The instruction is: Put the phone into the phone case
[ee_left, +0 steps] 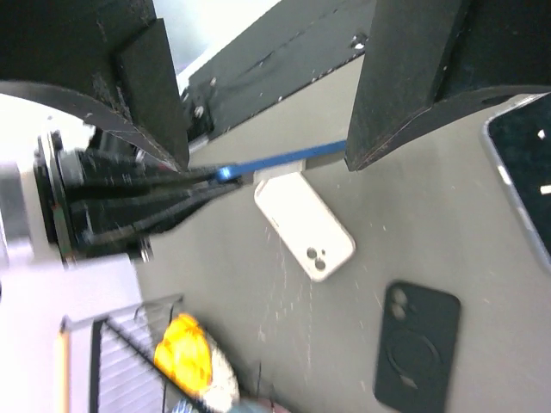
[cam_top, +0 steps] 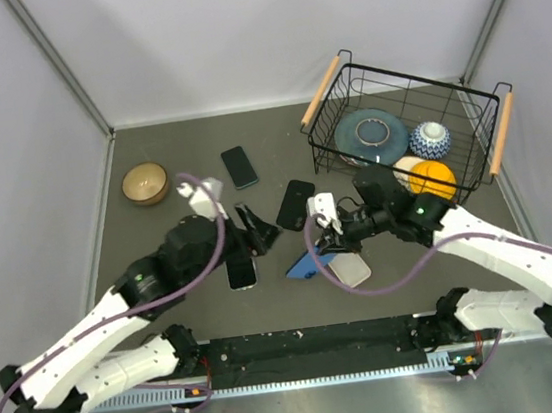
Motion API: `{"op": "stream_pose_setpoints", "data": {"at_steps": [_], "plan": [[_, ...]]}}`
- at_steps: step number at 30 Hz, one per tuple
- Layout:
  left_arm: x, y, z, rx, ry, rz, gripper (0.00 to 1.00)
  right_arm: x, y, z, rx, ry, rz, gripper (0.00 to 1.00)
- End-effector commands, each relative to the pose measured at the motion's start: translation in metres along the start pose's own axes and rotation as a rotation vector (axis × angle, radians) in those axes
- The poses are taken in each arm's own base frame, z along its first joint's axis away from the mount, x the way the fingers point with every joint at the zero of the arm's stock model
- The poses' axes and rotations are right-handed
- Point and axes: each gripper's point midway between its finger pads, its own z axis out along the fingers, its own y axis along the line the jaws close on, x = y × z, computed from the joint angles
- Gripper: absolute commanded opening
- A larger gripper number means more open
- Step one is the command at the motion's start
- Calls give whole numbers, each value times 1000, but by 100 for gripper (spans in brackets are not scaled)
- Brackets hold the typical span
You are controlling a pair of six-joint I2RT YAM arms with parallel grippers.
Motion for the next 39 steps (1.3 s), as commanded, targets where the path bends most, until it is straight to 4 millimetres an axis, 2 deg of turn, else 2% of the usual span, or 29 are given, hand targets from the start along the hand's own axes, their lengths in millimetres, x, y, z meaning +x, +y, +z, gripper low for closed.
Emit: {"op": "stream_pose_setpoints", "data": {"at_steps": [1, 3, 5, 6, 7, 8, 9, 10, 12, 13, 15, 16, 22, 25, 29, 33, 36, 37, 39], "plan": [[-38, 30, -38, -180, -148, -139, 79, -83, -11, -39, 244, -163, -206, 0], [-48, 20, -52, -119, -191, -227, 79, -106, -4, -48, 334, -214, -312, 0], [-52, 16, -63, -65, -221, -296, 79, -110, 2, -46, 430, -210, -423, 0], [-51, 10, -66, -29, -216, -352, 79, -127, 0, -53, 510, -267, -474, 0], [-55, 2, -68, 23, -230, -387, 79, -128, -2, -53, 567, -258, -511, 0], [-50, 2, -68, 52, -229, -447, 79, -117, -3, -50, 661, -189, -581, 0], [-51, -12, -69, 135, -219, -485, 79, -129, -6, -55, 744, -227, -606, 0], [-40, -8, -63, 156, -201, -513, 80, -115, -11, -54, 815, -171, -615, 0], [-32, -14, -54, 223, -174, -556, 80, -114, -3, -45, 830, -175, -672, 0], [-29, -14, -51, 225, -165, -564, 80, -114, -5, -48, 873, -171, -675, 0], [-20, -6, -42, 188, -138, -576, 82, -121, 1, -47, 911, -221, -685, 0], [-16, -5, -38, 176, -125, -587, 83, -113, -1, -46, 939, -192, -700, 0], [-6, 3, -18, 136, -103, -618, 82, -107, 6, -36, 1000, -179, -733, 0], [-5, 9, -9, 115, -116, -614, 80, -105, 16, -29, 973, -193, -748, 0], [0, 11, 1, 106, -104, -612, 76, -104, 26, -22, 962, -218, -744, 0], [7, 4, 10, 155, -75, -611, 66, -100, 33, -14, 951, -206, -750, 0], [9, 0, 15, 185, -63, -618, 57, -97, 37, -10, 949, -205, -747, 0], [11, -2, 16, 193, -53, -616, 49, -95, 38, -9, 945, -204, -740, 0], [14, 1, 18, 182, -46, -615, 41, -91, 39, -6, 933, -194, -734, 1]]}}
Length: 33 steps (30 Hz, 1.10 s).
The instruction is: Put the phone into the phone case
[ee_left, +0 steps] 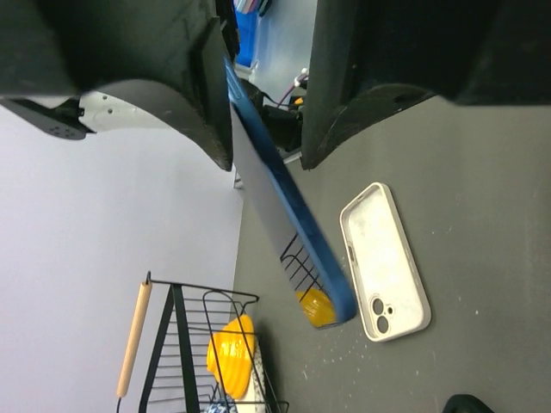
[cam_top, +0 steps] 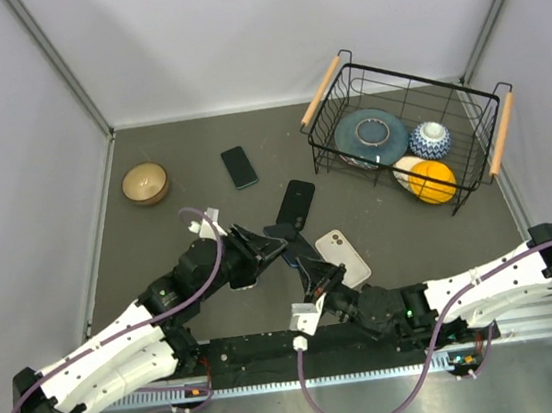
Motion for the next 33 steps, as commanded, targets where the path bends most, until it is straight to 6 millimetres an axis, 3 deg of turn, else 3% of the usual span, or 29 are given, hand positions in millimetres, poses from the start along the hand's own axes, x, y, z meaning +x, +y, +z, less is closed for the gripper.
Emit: {"op": "stream_pose_setpoints", "data": {"at_steps": [1, 5, 7, 9, 13, 16, 20, 22, 25, 26, 27, 30, 33], "plan": [[2, -21, 0, 96, 15, -12, 28, -9, -15, -3, 75, -14, 98, 5], [0, -20, -3, 107, 1, 8, 0, -7, -5, -5, 49, 13, 130, 22], [-2, -21, -5, 117, -5, 31, 0, -2, 1, -6, 37, 41, 162, 33], [-3, -23, -5, 123, -11, 49, 0, 0, 7, -8, 22, 52, 182, 38], [-6, -23, -6, 117, -26, 138, 0, 1, 29, -12, -64, 84, 336, 62], [-14, -19, -6, 70, -55, 214, 0, -8, 49, -22, -196, 38, 475, 68], [-23, -8, -4, 7, -93, 306, 0, -15, 32, -34, -179, -6, 705, 75], [-27, -3, -4, -19, -105, 362, 0, -4, 21, -43, -157, 17, 816, 76], [-29, 3, -3, -51, -100, 425, 0, 37, 1, -52, -77, 129, 989, 77], [-29, 1, -4, -49, -94, 443, 0, 64, -17, -52, 17, 192, 1046, 76], [-28, 2, -4, -51, -86, 479, 0, 76, -23, -55, 49, 226, 1093, 76], [-26, 6, -7, -49, -68, 516, 0, 118, -29, -68, 123, 366, 1158, 76], [-21, 10, -8, -27, -51, 534, 0, 129, -21, -60, 99, 455, 1165, 75]]}}
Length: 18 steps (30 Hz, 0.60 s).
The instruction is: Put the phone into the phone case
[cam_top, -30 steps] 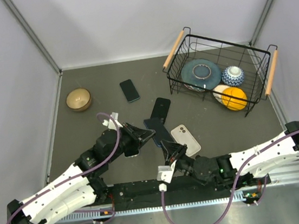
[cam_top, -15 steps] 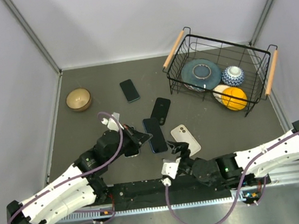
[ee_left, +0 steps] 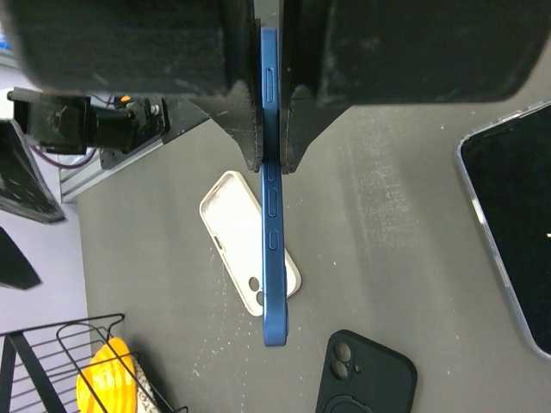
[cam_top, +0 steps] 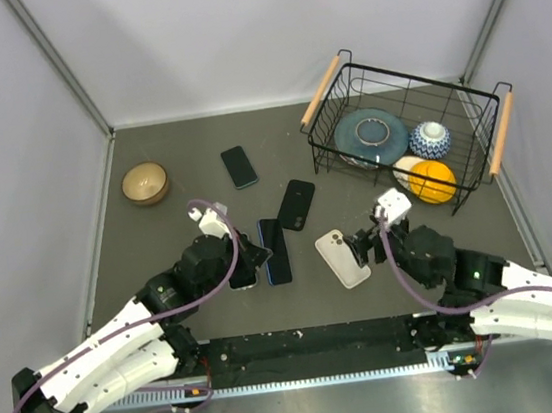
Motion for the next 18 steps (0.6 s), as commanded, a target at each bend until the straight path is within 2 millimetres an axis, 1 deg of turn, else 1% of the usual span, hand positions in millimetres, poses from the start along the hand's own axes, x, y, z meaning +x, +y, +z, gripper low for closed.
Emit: {"op": "stream_pose_setpoints", "data": {"at_steps": [1, 2, 3, 4, 5, 6, 7, 8, 9, 10, 11, 12, 13, 14, 15, 17, 18], "plan": [[-17, -26, -11, 124, -53, 62, 0, 49, -3, 10, 53, 296, 43, 75], [-13, -23, -11, 124, -43, 65, 0, 45, -4, 16, 83, 333, 46, 75], [-11, -22, -10, 121, -35, 66, 0, 52, -12, 23, 110, 391, 62, 75], [-10, -22, -10, 124, -34, 66, 0, 62, -14, 26, 122, 453, 62, 75], [-7, -20, -9, 122, -22, 67, 0, 78, -16, 35, 131, 545, 59, 73], [-6, -20, -9, 126, -16, 72, 0, 87, -8, 38, 71, 599, 97, 69], [-5, -20, -9, 131, -12, 75, 0, 94, -19, 43, 104, 632, 135, 68], [-3, -18, -8, 125, -8, 79, 0, 104, -20, 49, 108, 669, 151, 66], [-3, -17, -8, 122, -11, 79, 0, 109, -17, 52, 80, 696, 176, 64], [-2, -15, -7, 118, -12, 79, 0, 113, -22, 56, 87, 710, 194, 63], [0, -13, -6, 116, -7, 78, 0, 122, -18, 61, 68, 751, 208, 61], [2, -13, -5, 121, 0, 76, 0, 127, -20, 63, 72, 769, 214, 59], [2, -14, -5, 124, 1, 74, 0, 131, -26, 66, 92, 783, 231, 57], [4, -13, -4, 124, 8, 72, 0, 137, -26, 68, 86, 804, 244, 53], [6, -12, -3, 121, 14, 68, 0, 146, -26, 72, 84, 830, 253, 50], [8, -9, -2, 107, 24, 65, 0, 158, -28, 73, 91, 856, 269, 45], [8, -9, -2, 105, 24, 67, 0, 164, -24, 75, 74, 868, 282, 44]]}}
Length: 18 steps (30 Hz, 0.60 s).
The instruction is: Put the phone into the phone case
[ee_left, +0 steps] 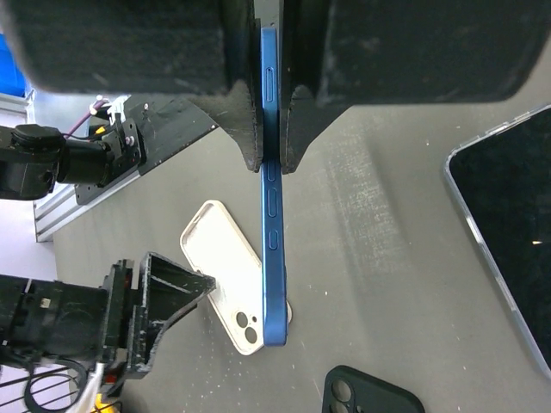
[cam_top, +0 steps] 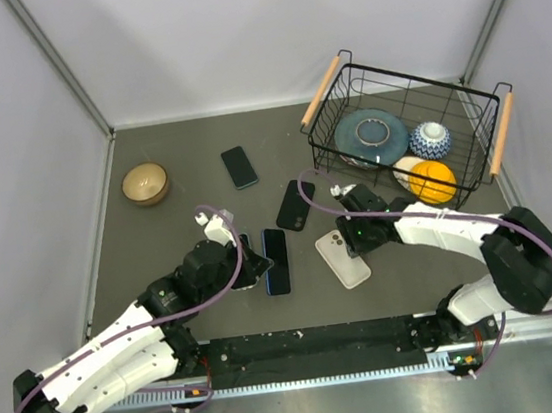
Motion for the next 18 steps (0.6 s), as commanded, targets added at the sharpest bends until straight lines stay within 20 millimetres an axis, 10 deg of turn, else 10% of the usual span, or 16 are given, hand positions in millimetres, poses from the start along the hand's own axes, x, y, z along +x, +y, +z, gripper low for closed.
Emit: {"op": "stream_pose_setpoints", "data": {"at_steps": [1, 7, 13, 18], "plan": [[-14, -17, 1, 68, -48, -12, 0, -13, 18, 10, -102, -1, 54, 43], [-12, -12, 1, 44, -46, -20, 0, 2, 18, 21, -94, 50, 119, 34], [-9, -11, 4, 40, -30, -33, 0, 6, 33, 22, -148, 62, 270, 4], [-3, -22, 10, 99, -4, -65, 0, -6, 52, 5, -208, -19, 415, 5]]}}
